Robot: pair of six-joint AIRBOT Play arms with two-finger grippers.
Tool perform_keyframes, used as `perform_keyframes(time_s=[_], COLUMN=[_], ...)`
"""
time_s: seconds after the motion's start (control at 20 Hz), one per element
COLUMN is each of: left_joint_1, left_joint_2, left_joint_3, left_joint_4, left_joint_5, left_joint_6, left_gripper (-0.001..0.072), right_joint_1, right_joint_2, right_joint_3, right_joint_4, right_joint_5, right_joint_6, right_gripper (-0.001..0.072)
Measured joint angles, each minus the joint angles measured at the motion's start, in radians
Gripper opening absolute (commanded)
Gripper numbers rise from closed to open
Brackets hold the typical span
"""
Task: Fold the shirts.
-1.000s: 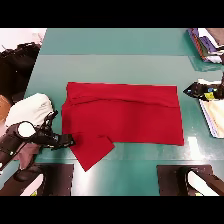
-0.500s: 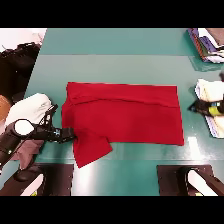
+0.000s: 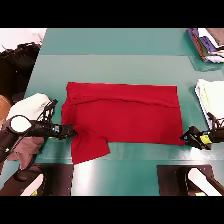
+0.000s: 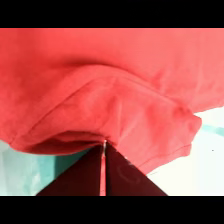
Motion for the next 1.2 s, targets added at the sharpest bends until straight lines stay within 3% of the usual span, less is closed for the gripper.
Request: perform_keyframes(time_s=[0.1, 0.15, 0.2, 0.7, 1.2], left_joint_1=[0.000, 0.000, 0.000, 0.000, -0.001], left_joint_2=[0.000, 0.000, 0.000, -0.040, -0.452], left_joint_3=[0.001, 0.001, 0.002, 0.235, 0.556], left_joint_4=[0.000, 0.000, 0.000, 0.118, 0.201], left_joint_5=[0.000, 0.000, -0.002, 0.020, 0.315], left_joint_6=[0.004, 0.006, 0.006, 0.009, 0.021], left_gripper=[0.0029, 0.0029, 0.0029, 0.0028, 0.0030], right_joint_1=[0.039, 0.059, 0.079, 0.181, 0.314], right_joint_2=[-0.024, -0.027, -0.028, 0.072, -0.312], right_joint_3=[-0.006, -0.002, 0.003, 0.296, 0.713], right_joint_4=[0.011, 0.006, 0.006, 0.007, 0.014], right_joint_5=[-0.004, -0.010, -0.023, 0.007, -0.101], right_joint_6=[-0.004, -0.005, -0.006, 0.000, 0.037], right_gripper=[0.0137, 0.0035, 0.0019, 0.0017, 0.0018])
